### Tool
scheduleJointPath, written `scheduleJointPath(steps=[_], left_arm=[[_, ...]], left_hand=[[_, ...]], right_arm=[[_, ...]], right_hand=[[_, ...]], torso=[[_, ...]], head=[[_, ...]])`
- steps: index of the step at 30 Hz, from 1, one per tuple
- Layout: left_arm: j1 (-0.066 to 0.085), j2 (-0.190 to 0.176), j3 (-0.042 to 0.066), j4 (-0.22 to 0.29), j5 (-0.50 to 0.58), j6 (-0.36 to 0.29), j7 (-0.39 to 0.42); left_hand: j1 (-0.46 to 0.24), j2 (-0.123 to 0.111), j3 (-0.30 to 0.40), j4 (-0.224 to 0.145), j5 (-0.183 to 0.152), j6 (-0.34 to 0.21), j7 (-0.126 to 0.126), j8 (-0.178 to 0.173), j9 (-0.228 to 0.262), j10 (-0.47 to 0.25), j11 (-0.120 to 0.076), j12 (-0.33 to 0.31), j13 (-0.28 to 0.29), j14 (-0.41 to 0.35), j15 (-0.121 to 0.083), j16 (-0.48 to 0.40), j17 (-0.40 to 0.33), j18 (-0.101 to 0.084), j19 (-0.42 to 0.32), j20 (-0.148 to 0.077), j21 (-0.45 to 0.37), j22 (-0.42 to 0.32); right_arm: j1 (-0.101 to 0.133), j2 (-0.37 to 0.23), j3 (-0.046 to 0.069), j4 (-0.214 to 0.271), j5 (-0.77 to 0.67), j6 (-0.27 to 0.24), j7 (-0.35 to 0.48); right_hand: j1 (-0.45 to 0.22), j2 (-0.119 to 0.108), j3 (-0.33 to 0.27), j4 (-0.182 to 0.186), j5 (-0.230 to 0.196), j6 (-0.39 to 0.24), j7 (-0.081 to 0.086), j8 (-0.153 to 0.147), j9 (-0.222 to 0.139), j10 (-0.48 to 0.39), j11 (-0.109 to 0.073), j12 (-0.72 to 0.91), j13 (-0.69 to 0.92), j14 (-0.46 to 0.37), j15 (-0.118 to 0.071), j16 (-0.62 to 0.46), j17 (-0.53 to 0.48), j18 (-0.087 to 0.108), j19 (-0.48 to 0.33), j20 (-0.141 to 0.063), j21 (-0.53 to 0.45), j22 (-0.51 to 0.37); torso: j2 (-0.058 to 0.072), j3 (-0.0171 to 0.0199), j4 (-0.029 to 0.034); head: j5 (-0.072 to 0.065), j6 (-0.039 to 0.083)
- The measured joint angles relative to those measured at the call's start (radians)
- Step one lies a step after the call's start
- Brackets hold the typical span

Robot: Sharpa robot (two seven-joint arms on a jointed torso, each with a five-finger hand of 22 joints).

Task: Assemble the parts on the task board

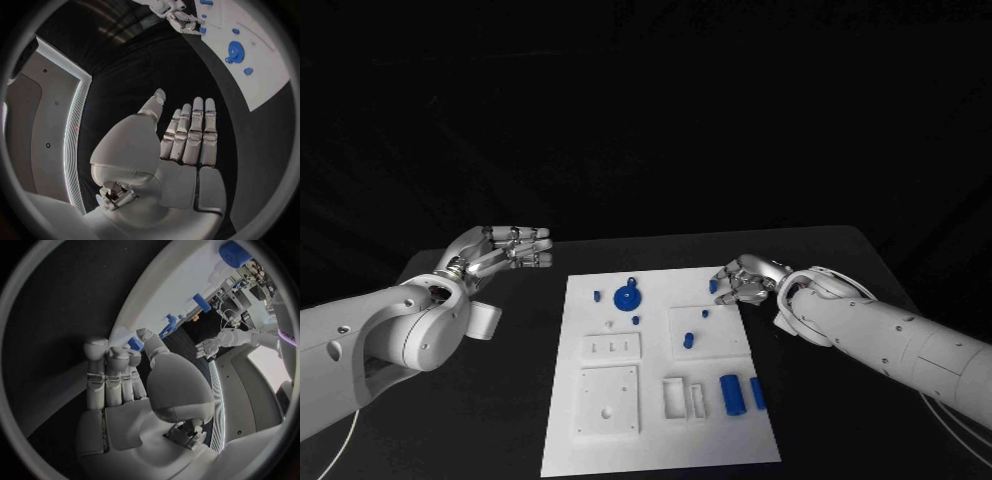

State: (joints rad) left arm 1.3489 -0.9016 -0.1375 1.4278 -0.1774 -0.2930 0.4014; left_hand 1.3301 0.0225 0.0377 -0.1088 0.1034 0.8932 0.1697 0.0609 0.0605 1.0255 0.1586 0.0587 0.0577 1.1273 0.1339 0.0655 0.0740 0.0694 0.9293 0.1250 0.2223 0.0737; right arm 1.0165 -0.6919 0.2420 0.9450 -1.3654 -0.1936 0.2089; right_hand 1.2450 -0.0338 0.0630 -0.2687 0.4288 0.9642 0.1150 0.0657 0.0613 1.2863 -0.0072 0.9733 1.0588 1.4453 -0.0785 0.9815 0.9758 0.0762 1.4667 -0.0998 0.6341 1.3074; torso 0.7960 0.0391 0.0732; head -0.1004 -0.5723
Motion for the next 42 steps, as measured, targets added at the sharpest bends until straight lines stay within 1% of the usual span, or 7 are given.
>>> scheduleJointPath(steps=[15, 18, 20, 22, 25, 30, 42], left_arm=[[0.0, 0.0, 0.0, 0.002, 0.0, 0.003, 0.001], [0.0, 0.0, 0.0, 0.005, 0.0, 0.004, 0.002], [0.0, 0.0, 0.0, 0.007, 0.0, 0.005, 0.003], [0.0, 0.001, 0.0, 0.009, 0.0, 0.007, 0.003], [0.0, 0.001, 0.0, 0.009, 0.0, 0.008, 0.004], [0.0, 0.001, 0.0, 0.009, 0.0, 0.01, 0.004], [0.0, 0.0, 0.0, 0.011, 0.001, 0.014, 0.004]], left_hand=[[0.0, 0.008, 0.0, 0.0, 0.0, 0.0, 0.0, 0.0, 0.0, 0.0, 0.0, 0.0, 0.0, 0.0, 0.0, 0.0, 0.0, 0.0, 0.0, 0.0, 0.0, 0.0], [0.0, 0.008, 0.0, 0.0, 0.0, 0.0, 0.0, 0.0, 0.0, 0.0, 0.0, 0.0, 0.0, 0.0, 0.0, 0.0, 0.0, 0.0, 0.0, 0.0, 0.0, 0.0], [0.0, 0.008, 0.0, 0.0, 0.0, 0.0, 0.0, 0.0, 0.0, 0.0, 0.0, 0.0, 0.0, 0.0, 0.0, 0.0, 0.0, 0.0, 0.0, 0.0, 0.0, 0.0], [0.0, 0.008, 0.0, 0.0, 0.0, 0.0, 0.0, 0.0, 0.0, 0.0, 0.0, 0.0, 0.0, 0.0, 0.0, 0.0, 0.0, 0.0, 0.002, -0.002, 0.0, 0.0], [0.0, 0.008, 0.0, 0.0, 0.0, 0.0, 0.0, 0.0, 0.0, 0.0, 0.0, 0.0, 0.0, 0.0, 0.0, 0.0, 0.0, 0.0, 0.004, -0.004, 0.0, 0.0], [0.0, 0.008, 0.0, 0.0, 0.0, 0.0, 0.0, 0.0, 0.0, 0.0, 0.0, 0.0, 0.0, 0.0, 0.0, 0.0, 0.0, 0.0, 0.004, -0.004, 0.0, 0.0], [0.0, 0.008, 0.0, 0.0, 0.0, 0.0, 0.0, 0.0, 0.0, 0.0, 0.0, 0.0, 0.0, 0.0, 0.0, 0.0, 0.0, 0.0, 0.004, -0.004, 0.0, 0.0]], right_arm=[[-0.001, 0.031, 0.002, -0.023, 0.011, -0.01, -0.002], [-0.001, 0.035, 0.002, -0.025, 0.015, -0.012, -0.002], [-0.001, 0.036, 0.002, -0.027, 0.017, -0.012, -0.003], [-0.001, 0.037, 0.002, -0.027, 0.019, -0.013, -0.003], [-0.001, 0.038, 0.002, -0.028, 0.021, -0.014, -0.004], [-0.001, 0.038, 0.002, -0.028, 0.024, -0.014, -0.005], [-0.001, 0.036, 0.002, -0.028, 0.026, -0.016, -0.007]], right_hand=[[-0.018, 0.018, 0.017, 0.013, -0.022, 0.01, -0.001, 0.0, -0.002, 0.0, 0.0, 0.002, 0.006, 0.0, 0.0, 0.004, 0.009, 0.0, 0.0, 0.0, 0.0, 0.0], [-0.025, 0.025, 0.043, 0.011, -0.03, 0.045, -0.004, 0.0, -0.001, 0.0, 0.0, 0.006, 0.008, 0.0, 0.0, 0.009, 0.012, 0.0, 0.0, 0.0, 0.001, 0.0], [-0.027, 0.04, 0.077, 0.007, -0.054, 0.074, -0.009, 0.0, -0.001, 0.002, 0.002, 0.015, 0.014, 0.0, 0.0, 0.011, 0.016, 0.0, 0.0, 0.0, 0.013, 0.0], [-0.028, 0.041, 0.113, 0.001, -0.073, 0.098, -0.018, 0.0, 0.002, 0.004, 0.003, 0.017, 0.018, 0.0, 0.0, 0.013, 0.018, 0.0, 0.0, 0.0, 0.014, 0.0], [-0.032, 0.045, 0.164, -0.005, -0.1, 0.128, -0.019, -0.002, 0.003, 0.002, -0.006, 0.017, 0.02, 0.0, 0.0, 0.013, 0.02, 0.0, 0.0, 0.0, 0.018, 0.0], [-0.042, 0.034, 0.218, 0.007, -0.108, 0.129, -0.019, -0.002, 0.003, 0.002, -0.006, 0.017, 0.023, 0.0, 0.0, 0.013, 0.022, 0.0, 0.0, 0.0, 0.024, 0.0], [-0.046, 0.03, 0.219, 0.008, -0.108, 0.129, -0.02, -0.003, 0.002, 0.002, -0.006, 0.017, 0.023, 0.0, 0.0, 0.013, 0.022, 0.0, 0.0, 0.0, 0.024, 0.0]], torso=[[0.0, -0.0012, 0.0002], [-0.001, -0.0012, -0.0003], [-0.001, -0.0012, -0.0004], [-0.001, -0.001, -0.0005], [-0.001, -0.0007, -0.0005], [-0.001, -0.0001, -0.0012], [-0.001, -0.0001, -0.0011]], head=[[-0.001, 0.003], [-0.002, 0.006], [-0.002, 0.007], [-0.003, 0.007], [-0.003, 0.007], [-0.006, 0.008], [-0.012, 0.01]])
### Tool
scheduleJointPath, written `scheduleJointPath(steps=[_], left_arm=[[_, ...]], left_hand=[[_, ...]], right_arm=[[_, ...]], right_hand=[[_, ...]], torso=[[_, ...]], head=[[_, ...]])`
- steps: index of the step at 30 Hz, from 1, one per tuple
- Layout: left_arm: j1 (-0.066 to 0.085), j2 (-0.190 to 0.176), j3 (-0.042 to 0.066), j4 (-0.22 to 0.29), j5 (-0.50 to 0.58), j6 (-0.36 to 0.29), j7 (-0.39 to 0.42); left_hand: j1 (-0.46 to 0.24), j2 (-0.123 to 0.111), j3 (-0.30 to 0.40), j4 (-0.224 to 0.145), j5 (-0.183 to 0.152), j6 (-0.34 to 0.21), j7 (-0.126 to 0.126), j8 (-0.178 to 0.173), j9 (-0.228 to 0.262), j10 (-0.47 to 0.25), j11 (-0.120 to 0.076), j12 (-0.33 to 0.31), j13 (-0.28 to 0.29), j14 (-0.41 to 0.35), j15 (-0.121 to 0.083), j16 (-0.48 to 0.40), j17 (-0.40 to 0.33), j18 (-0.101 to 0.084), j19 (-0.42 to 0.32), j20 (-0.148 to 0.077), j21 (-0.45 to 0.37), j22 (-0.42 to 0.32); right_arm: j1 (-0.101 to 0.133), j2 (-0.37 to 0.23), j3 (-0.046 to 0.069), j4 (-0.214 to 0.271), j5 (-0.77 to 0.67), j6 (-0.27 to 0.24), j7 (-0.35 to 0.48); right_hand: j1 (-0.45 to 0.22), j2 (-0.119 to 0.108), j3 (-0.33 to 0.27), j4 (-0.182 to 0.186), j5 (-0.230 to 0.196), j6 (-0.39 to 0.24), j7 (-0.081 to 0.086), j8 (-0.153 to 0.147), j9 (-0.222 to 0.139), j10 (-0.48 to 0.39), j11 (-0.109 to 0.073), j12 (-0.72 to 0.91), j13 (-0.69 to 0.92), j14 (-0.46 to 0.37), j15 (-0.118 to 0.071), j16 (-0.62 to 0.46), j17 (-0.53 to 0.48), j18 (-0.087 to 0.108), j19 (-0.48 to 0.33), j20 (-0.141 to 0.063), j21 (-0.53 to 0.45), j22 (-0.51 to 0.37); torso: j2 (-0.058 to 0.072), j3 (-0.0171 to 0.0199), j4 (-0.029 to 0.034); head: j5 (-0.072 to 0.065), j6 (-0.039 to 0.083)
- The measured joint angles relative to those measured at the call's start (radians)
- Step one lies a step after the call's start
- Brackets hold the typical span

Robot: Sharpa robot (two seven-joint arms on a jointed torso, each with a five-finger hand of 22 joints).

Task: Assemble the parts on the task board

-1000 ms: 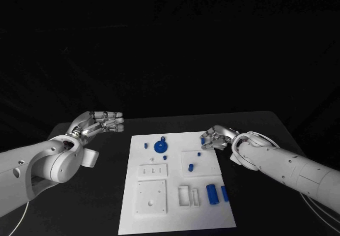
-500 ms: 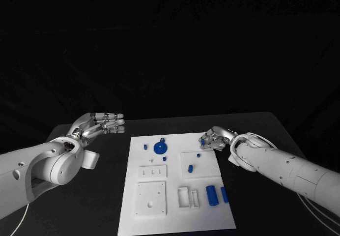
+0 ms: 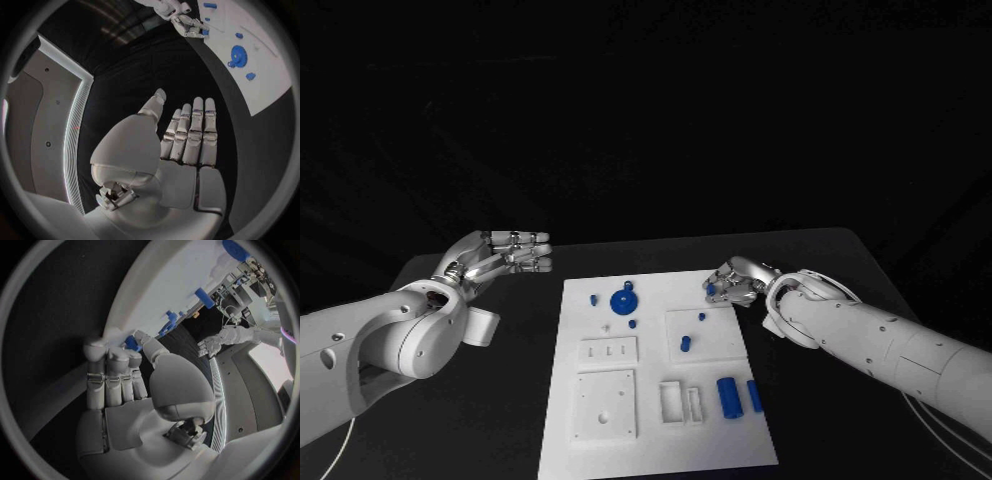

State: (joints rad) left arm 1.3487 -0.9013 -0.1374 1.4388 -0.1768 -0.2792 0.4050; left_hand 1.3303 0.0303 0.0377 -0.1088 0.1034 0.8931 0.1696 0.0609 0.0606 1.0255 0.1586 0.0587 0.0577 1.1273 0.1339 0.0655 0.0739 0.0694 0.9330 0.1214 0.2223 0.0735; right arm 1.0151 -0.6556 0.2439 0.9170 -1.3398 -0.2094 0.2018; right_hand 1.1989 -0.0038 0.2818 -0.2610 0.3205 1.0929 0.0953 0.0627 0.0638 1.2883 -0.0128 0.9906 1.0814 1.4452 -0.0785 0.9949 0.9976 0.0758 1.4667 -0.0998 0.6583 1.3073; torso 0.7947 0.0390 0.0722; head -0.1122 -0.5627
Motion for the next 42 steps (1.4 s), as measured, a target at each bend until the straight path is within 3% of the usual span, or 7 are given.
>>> scheduleJointPath(steps=[7, 16, 18, 25, 32, 35, 42], left_arm=[[0.0, 0.001, 0.0, 0.001, 0.0, 0.002, -0.001], [0.0, 0.007, 0.0, 0.001, 0.0, 0.006, -0.012], [0.0, 0.011, 0.0, 0.002, 0.0, 0.006, -0.018], [0.004, 0.026, 0.0, 0.003, -0.015, 0.009, -0.065], [0.041, 0.056, 0.0, -0.002, -0.07, 0.036, -0.153], [0.06, 0.078, 0.0, -0.008, -0.101, 0.045, -0.201], [0.091, 0.136, -0.002, -0.022, -0.134, 0.045, -0.344]], left_hand=[[-0.005, 0.005, 0.0, 0.0, 0.0, 0.021, -0.002, 0.0, 0.0, 0.01, -0.004, 0.0, 0.0, 0.008, -0.003, 0.0, 0.0, 0.0, 0.001, -0.001, 0.0, 0.0], [-0.015, 0.022, 0.01, 0.01, 0.0, 0.112, -0.03, 0.004, 0.005, 0.12, -0.044, 0.0, 0.0, 0.102, -0.045, 0.019, 0.014, 0.0, 0.064, -0.039, 0.035, 0.015], [-0.015, 0.022, 0.016, 0.015, 0.0, 0.12, -0.031, 0.004, 0.004, 0.12, -0.045, 0.0, 0.0, 0.115, -0.047, 0.019, 0.014, -0.016, 0.068, -0.043, 0.041, 0.017], [-0.015, 0.022, 0.026, 0.018, -0.008, 0.185, -0.056, 0.004, 0.009, 0.205, -0.076, 0.0, 0.0, 0.184, -0.08, 0.069, 0.039, -0.016, 0.101, -0.076, 0.072, 0.029], [-0.015, 0.022, 0.027, 0.031, -0.014, 0.213, -0.066, 0.004, 0.008, 0.28, -0.101, 0.0, 0.002, 0.225, -0.111, 0.145, 0.096, -0.048, 0.133, -0.107, 0.109, 0.047], [-0.018, 0.019, 0.025, 0.049, -0.014, 0.213, -0.066, 0.004, 0.007, 0.308, -0.111, 0.0, 0.002, 0.226, -0.114, 0.197, 0.132, -0.047, 0.144, -0.12, 0.133, 0.06], [-0.041, 0.004, 0.006, 0.091, -0.02, 0.203, -0.074, 0.004, 0.006, 0.394, -0.136, 0.0, 0.005, 0.282, -0.157, 0.32, 0.213, -0.047, 0.201, -0.161, 0.218, 0.107]], right_arm=[[-0.001, 0.0, -0.001, 0.006, 0.0, -0.012, -0.007], [-0.003, -0.01, -0.001, 0.04, -0.013, -0.043, -0.041], [-0.002, -0.012, -0.001, 0.048, -0.018, -0.048, -0.05], [0.028, -0.026, -0.002, 0.112, -0.047, -0.059, -0.098], [0.066, -0.025, -0.001, 0.195, -0.081, -0.059, -0.158], [0.078, -0.018, -0.001, 0.232, -0.096, -0.059, -0.186], [0.091, 0.022, -0.003, 0.309, -0.137, -0.059, -0.266]], right_hand=[[0.006, 0.005, 0.019, 0.003, -0.038, 0.024, -0.008, -0.003, -0.001, 0.004, -0.003, 0.0, 0.0, 0.0, 0.0, 0.0, 0.001, 0.0, 0.0, 0.0, 0.0, 0.0], [0.007, 0.006, 0.028, 0.006, -0.042, 0.059, -0.019, -0.006, 0.0, 0.004, -0.011, 0.0, -0.002, 0.0, -0.007, 0.0, 0.002, 0.0, 0.0, -0.007, 0.01, 0.0], [0.007, 0.006, 0.028, 0.007, -0.042, 0.064, -0.019, -0.005, 0.0, 0.005, -0.013, 0.0, -0.002, 0.0, -0.008, 0.0, 0.005, 0.0, 0.0, -0.007, 0.022, 0.0], [0.007, 0.006, 0.012, 0.023, -0.049, 0.067, -0.021, -0.002, 0.001, 0.007, -0.014, 0.0, -0.002, 0.003, -0.011, 0.0, 0.007, 0.0, 0.0, -0.007, 0.028, 0.0], [0.014, 0.0, 0.005, 0.03, -0.073, 0.067, -0.021, -0.002, 0.002, 0.007, -0.014, -0.004, 0.002, 0.003, -0.011, 0.0, 0.01, 0.0, 0.0, -0.007, 0.033, 0.0], [0.014, 0.0, 0.004, 0.035, -0.077, 0.067, -0.021, -0.002, 0.002, 0.007, -0.014, -0.004, 0.002, 0.003, -0.011, -0.001, 0.01, 0.0, 0.0, -0.007, 0.033, 0.0], [0.02, -0.006, 0.022, 0.053, -0.122, 0.067, -0.021, -0.002, 0.002, 0.007, -0.014, -0.004, 0.004, 0.003, -0.011, -0.001, 0.012, 0.0, 0.0, -0.007, 0.036, 0.0]], torso=[[0.0, -0.0005, -0.0004], [-0.001, -0.0018, -0.0001], [-0.001, -0.0025, -0.0001], [-0.004, -0.0038, -0.0037], [-0.014, -0.0062, -0.0136], [-0.019, -0.0068, -0.0176], [-0.038, -0.0081, -0.0243]], head=[[0.002, 0.002], [-0.002, 0.005], [-0.002, 0.008], [0.021, 0.013], [0.041, 0.015], [0.049, 0.013], [0.068, 0.007]])
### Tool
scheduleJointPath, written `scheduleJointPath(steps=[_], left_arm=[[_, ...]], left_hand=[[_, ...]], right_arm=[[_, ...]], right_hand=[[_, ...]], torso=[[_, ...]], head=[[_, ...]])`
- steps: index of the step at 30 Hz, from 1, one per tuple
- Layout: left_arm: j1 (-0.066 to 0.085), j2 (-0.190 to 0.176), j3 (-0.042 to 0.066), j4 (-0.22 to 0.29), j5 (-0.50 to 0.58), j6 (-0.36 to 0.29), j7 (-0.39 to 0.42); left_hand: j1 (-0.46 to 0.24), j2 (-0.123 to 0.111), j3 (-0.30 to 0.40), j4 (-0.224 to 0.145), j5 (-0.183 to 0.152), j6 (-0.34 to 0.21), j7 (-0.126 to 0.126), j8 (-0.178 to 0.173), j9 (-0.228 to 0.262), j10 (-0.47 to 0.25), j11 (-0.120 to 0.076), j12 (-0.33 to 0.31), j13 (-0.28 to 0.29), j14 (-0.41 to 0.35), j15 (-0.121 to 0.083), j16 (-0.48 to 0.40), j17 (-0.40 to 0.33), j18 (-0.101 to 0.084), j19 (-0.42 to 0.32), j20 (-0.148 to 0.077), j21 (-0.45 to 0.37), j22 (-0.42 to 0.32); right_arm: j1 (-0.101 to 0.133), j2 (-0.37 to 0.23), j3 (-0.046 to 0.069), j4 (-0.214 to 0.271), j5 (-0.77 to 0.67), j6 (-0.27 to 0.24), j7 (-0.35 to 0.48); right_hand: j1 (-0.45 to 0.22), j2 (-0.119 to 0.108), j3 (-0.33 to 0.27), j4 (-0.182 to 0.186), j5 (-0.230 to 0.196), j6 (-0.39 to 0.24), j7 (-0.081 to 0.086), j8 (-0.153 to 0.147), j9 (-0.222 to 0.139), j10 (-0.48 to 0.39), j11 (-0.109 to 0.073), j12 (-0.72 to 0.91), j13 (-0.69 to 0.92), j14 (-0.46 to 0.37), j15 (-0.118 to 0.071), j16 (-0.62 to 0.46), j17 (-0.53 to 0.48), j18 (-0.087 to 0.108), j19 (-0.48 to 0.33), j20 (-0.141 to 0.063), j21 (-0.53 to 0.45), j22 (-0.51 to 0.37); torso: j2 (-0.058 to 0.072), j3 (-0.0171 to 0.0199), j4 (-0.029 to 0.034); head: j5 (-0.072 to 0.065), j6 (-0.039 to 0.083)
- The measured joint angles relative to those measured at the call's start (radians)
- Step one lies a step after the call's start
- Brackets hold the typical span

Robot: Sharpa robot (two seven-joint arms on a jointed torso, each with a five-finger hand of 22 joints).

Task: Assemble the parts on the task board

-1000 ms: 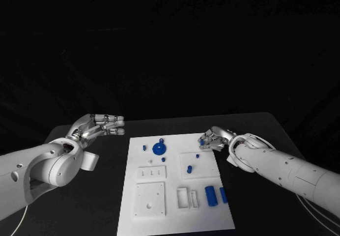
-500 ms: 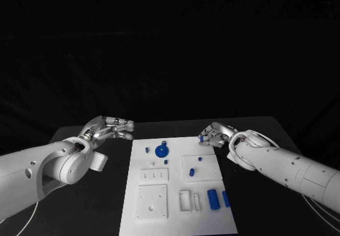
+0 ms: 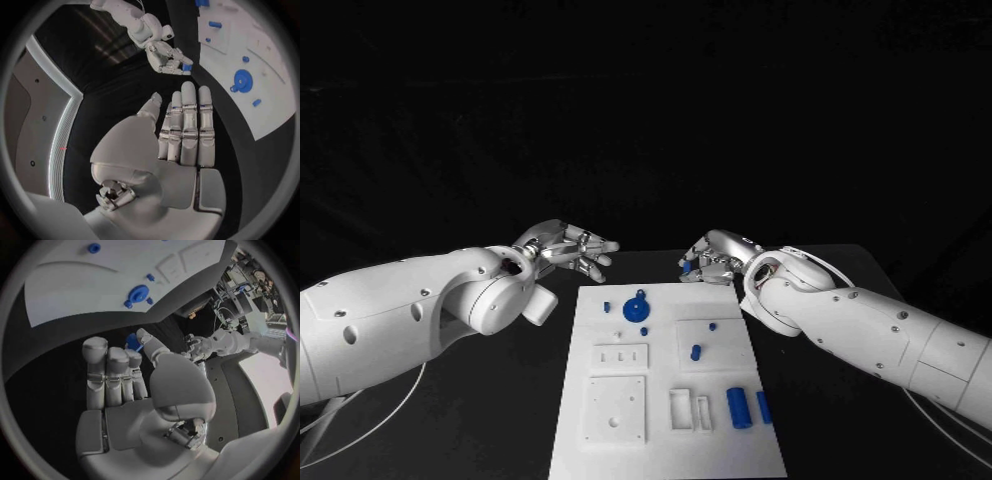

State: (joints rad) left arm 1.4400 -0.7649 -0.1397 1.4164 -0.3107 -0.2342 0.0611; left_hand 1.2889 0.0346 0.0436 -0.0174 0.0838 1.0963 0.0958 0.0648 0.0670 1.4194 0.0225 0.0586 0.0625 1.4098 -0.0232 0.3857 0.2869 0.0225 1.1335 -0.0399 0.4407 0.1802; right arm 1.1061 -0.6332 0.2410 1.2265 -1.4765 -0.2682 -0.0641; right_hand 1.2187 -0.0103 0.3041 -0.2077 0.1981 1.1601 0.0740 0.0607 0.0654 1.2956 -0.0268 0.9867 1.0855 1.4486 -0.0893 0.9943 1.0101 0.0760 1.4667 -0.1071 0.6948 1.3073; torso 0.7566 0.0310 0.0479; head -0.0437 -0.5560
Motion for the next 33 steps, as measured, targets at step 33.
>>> scheduleJointPath(steps=[33], left_arm=[[0.008, 0.142, -0.023, -0.055, -0.139, -0.013, -0.385]], left_hand=[[-0.1, -0.077, -0.038, 0.112, -0.033, -0.012, -0.007, 0.0, 0.0, 0.044, -0.03, 0.143, 0.073, -0.068, -0.043, 0.372, 0.166, -0.015, -0.058, -0.046, 0.247, 0.193]], right_arm=[[0.003, 0.099, -0.048, 0.113, -0.102, -0.015, -0.172]], right_hand=[[0.02, -0.02, 0.029, 0.034, -0.008, 0.002, -0.003, 0.0, 0.0, 0.005, -0.002, 0.0, 0.001, 0.0, 0.0, 0.0, 0.001, 0.0, 0.0, 0.0, 0.009, 0.0]], torso=[[-0.024, -0.0044, 0.0012]], head=[[0.022, -0.002]])
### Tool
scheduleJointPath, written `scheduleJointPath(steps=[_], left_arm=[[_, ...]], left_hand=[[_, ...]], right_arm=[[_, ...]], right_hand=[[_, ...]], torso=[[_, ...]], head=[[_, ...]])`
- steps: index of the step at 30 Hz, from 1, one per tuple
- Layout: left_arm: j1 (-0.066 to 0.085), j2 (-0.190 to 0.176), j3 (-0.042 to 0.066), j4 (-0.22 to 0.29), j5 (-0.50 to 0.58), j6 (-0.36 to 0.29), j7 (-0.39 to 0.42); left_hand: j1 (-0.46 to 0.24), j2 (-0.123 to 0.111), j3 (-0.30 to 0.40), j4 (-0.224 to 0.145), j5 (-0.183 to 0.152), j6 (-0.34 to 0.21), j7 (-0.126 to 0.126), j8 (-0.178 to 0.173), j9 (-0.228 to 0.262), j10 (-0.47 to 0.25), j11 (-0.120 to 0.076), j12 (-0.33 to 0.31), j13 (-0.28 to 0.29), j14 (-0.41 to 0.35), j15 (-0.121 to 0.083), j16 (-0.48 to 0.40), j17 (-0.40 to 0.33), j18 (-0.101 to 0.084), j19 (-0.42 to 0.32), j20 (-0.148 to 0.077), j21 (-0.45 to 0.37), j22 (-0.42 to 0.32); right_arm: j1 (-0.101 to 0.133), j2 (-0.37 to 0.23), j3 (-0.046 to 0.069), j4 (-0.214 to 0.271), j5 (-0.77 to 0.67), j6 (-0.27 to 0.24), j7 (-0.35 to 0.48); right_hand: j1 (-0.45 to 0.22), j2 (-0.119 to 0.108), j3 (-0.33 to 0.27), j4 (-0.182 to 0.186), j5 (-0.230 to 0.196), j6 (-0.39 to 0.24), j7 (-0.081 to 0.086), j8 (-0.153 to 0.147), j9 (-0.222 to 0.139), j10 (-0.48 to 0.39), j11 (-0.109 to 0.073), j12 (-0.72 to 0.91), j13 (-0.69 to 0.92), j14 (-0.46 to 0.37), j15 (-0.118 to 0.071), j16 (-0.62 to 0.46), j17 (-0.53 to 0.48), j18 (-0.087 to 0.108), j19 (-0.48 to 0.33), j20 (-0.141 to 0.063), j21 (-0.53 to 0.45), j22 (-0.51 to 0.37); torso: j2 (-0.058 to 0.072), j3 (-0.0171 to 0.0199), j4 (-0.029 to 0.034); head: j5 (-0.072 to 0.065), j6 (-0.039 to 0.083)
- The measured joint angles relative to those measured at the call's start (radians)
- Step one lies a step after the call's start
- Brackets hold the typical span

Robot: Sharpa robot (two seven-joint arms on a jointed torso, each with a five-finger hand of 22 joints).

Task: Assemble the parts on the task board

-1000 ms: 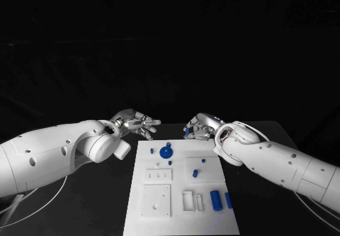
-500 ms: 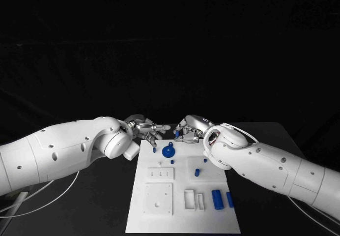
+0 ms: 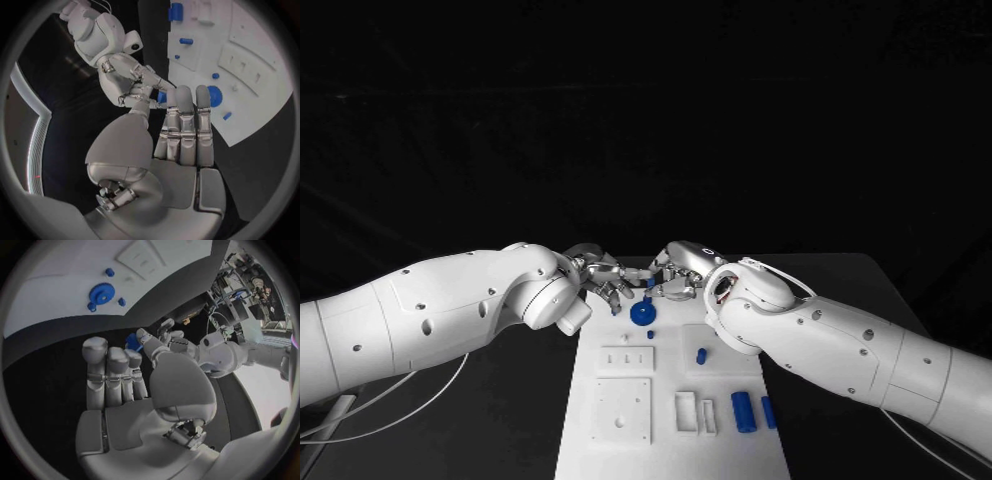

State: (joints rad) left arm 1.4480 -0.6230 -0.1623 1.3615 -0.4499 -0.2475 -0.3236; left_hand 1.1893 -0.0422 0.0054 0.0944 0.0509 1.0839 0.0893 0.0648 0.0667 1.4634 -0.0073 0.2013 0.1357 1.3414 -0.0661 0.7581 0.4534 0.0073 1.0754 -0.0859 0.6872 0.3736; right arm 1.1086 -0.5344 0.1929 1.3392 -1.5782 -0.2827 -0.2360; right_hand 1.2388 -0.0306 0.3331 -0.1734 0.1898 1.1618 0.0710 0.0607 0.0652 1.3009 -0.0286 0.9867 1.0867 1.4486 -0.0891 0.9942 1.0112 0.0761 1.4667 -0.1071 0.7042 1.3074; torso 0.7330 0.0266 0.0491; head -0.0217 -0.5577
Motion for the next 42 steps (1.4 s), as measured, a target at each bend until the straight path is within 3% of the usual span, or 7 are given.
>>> scheduleJointPath(steps=[11, 22, 31, 42], left_arm=[[0.0, 0.014, -0.001, -0.002, -0.016, 0.005, -0.026], [0.0, 0.018, -0.003, -0.001, -0.016, 0.013, -0.033], [-0.001, 0.021, -0.004, -0.003, -0.011, 0.015, -0.039], [-0.001, 0.024, -0.005, -0.007, -0.008, 0.019, -0.04]], left_hand=[[0.006, 0.005, -0.014, -0.014, 0.0, 0.0, 0.0, 0.0, 0.0, 0.0, 0.0, -0.012, -0.001, -0.004, 0.004, 0.0, -0.014, 0.0, -0.011, 0.004, 0.0, 0.006], [0.021, 0.037, -0.014, -0.039, 0.0, 0.001, -0.001, -0.002, -0.003, 0.0, 0.0, -0.016, 0.0, -0.004, 0.004, 0.004, -0.021, 0.0, -0.011, 0.004, 0.0, 0.009], [0.047, 0.085, 0.001, -0.076, 0.002, 0.012, -0.005, -0.004, -0.002, 0.0, 0.0, -0.022, 0.001, -0.004, 0.004, 0.004, -0.03, 0.0, -0.018, 0.003, 0.0, 0.013], [0.046, 0.094, 0.006, -0.097, 0.01, 0.019, -0.011, -0.004, 0.0, 0.0, 0.0, -0.027, 0.001, -0.004, 0.004, 0.013, -0.037, 0.0, -0.021, 0.007, 0.008, 0.017]], right_arm=[[0.0, 0.01, -0.003, 0.001, -0.005, 0.001, -0.003], [0.0, 0.016, -0.013, -0.001, -0.012, 0.003, -0.007], [0.001, 0.018, -0.018, -0.001, -0.026, 0.003, -0.008], [0.0, 0.02, -0.021, 0.003, -0.04, 0.003, -0.011]], right_hand=[[-0.005, -0.005, 0.002, 0.002, 0.004, -0.001, 0.001, 0.0, 0.0, 0.0, 0.0, 0.0, 0.0, 0.0, 0.0, 0.0, 0.0, 0.0, 0.0, 0.0, 0.002, 0.0], [-0.005, -0.006, 0.002, 0.002, 0.004, -0.003, 0.0, 0.0, 0.0, 0.0, 0.0, 0.0, 0.0, 0.0, 0.0, 0.0, 0.002, 0.0, 0.0, 0.0, 0.002, 0.0], [-0.007, -0.007, 0.002, 0.002, 0.012, 0.003, -0.001, 0.0, 0.0, 0.002, 0.002, 0.0, 0.0, 0.0, 0.0, 0.0, 0.001, 0.0, 0.0, 0.0, 0.002, 0.0], [-0.007, -0.007, 0.002, 0.002, 0.018, 0.003, -0.001, -0.001, 0.0, 0.002, 0.002, 0.0, 0.0, 0.0, 0.0, 0.0, 0.001, 0.0, 0.0, 0.0, 0.002, 0.0]], torso=[[0.001, 0.0005, -0.0004], [0.001, -0.0006, 0.0004], [0.002, -0.0006, 0.0005], [0.003, -0.0011, 0.0007]], head=[[-0.006, 0.002], [-0.011, -0.002], [-0.011, -0.004], [-0.008, -0.006]])
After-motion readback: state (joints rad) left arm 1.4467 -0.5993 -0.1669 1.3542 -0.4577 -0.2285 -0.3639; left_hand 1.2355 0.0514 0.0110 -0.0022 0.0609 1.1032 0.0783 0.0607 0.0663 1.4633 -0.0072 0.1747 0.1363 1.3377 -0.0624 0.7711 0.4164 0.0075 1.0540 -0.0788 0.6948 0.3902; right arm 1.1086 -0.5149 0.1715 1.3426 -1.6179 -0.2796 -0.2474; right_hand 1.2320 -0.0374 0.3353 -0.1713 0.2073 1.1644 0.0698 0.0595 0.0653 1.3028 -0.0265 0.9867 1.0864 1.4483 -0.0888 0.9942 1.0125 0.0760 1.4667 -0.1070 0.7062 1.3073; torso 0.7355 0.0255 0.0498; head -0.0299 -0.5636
